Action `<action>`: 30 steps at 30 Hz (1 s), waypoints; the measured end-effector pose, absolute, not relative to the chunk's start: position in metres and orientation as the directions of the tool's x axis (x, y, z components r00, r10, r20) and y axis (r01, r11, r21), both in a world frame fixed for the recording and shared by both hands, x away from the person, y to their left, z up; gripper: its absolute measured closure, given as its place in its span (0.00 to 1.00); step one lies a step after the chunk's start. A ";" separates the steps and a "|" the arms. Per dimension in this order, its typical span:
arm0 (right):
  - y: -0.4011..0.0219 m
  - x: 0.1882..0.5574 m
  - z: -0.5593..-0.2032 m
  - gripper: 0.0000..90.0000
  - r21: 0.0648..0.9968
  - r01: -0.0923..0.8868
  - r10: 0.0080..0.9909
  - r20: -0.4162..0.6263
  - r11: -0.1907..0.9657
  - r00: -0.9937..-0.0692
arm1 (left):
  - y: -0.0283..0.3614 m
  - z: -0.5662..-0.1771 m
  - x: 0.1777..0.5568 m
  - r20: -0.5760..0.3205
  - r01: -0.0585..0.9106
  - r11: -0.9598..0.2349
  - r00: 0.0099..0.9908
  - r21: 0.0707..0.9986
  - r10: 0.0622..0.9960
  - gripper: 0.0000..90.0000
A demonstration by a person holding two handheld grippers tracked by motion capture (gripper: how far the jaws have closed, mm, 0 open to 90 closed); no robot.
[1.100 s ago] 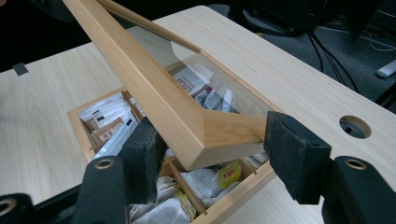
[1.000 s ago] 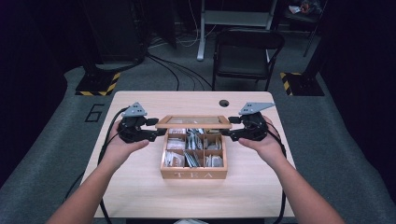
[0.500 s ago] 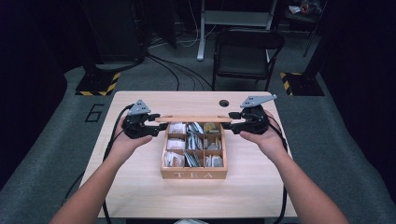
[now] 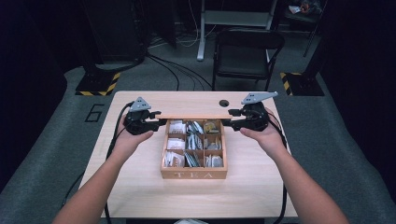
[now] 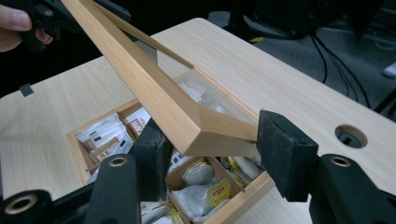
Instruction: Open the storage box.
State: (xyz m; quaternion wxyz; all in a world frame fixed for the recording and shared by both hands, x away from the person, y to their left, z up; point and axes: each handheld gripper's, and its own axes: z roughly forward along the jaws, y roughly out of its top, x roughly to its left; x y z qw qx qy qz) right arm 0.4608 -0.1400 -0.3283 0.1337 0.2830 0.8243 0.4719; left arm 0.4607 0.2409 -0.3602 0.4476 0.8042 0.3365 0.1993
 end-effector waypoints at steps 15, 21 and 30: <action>-0.149 0.464 -0.332 0.43 0.862 0.320 0.636 -0.004 0.394 -0.772 | 0.240 -0.353 0.471 -0.004 0.394 -0.364 0.683 0.844 0.731 0.64; -0.147 0.470 -0.338 0.43 0.846 0.336 0.663 -0.027 0.414 -0.749 | 0.240 -0.351 0.476 -0.023 0.399 -0.339 0.676 0.852 0.737 0.64; -0.138 0.486 -0.349 0.52 0.838 0.326 0.674 -0.066 0.438 -0.736 | 0.240 -0.346 0.483 -0.026 0.407 -0.339 0.671 0.848 0.741 0.65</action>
